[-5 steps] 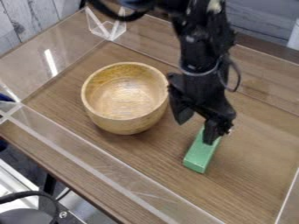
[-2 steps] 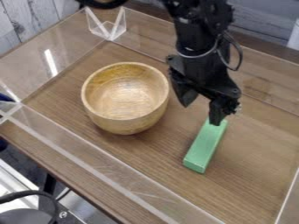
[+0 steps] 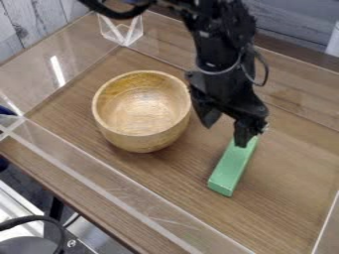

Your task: Remove the green block from inside the brown bowl and put it on the table

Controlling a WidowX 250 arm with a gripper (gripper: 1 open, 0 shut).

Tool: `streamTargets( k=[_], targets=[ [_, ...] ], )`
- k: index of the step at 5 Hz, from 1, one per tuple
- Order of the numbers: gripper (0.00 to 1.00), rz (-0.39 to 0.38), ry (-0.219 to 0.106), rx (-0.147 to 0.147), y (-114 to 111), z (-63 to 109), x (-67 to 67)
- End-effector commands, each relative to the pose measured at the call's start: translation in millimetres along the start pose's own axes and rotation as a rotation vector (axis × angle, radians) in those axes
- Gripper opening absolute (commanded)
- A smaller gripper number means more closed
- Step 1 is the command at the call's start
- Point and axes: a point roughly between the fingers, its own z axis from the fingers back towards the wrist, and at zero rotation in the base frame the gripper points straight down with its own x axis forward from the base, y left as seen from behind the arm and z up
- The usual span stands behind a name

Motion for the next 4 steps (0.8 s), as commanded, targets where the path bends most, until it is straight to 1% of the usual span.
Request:
streamTargets(
  k=[1,2,3,4],
  targets=[
    [1.00,0.027,-0.041,0.022,-0.4,-4.1,8.6],
    [1.00,0.028,-0.044,0.067,3.8,9.5,7.7],
    [1.00,0.023,-0.031,0.095,5.5,11.0,4.3],
    [1.00,0.033,-0.018,0.079,3.0,6.1,4.4]
  ],
)
